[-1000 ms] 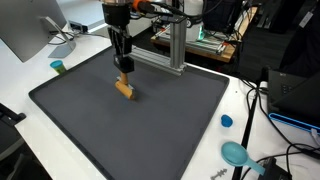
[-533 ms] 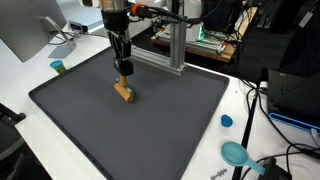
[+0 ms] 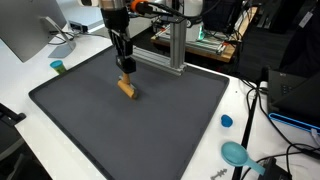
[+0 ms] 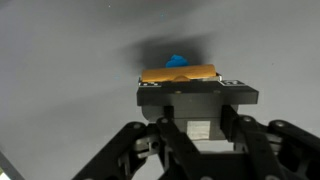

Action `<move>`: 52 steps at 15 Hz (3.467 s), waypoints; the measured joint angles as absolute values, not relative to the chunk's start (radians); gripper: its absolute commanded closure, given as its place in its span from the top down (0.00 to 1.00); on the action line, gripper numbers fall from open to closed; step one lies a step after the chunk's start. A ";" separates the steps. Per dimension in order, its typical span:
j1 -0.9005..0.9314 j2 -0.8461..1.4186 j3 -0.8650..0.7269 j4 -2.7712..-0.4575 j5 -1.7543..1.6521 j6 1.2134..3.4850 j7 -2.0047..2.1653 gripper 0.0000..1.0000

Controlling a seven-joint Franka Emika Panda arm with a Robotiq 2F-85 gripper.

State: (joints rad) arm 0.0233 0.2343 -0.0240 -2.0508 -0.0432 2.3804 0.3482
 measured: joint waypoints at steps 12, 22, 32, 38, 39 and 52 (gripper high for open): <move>0.028 0.304 -0.025 -1.942 -0.044 2.260 0.351 0.22; 0.002 0.378 -0.027 -1.817 0.017 2.108 0.308 0.22; -0.010 0.453 -0.027 -1.746 0.050 1.922 0.297 0.22; -0.008 0.451 -0.027 -1.744 0.053 1.929 0.292 0.22; -0.006 0.449 -0.027 -1.744 0.049 1.933 0.291 0.22; 0.023 0.292 -0.026 -1.808 0.026 2.085 0.205 0.22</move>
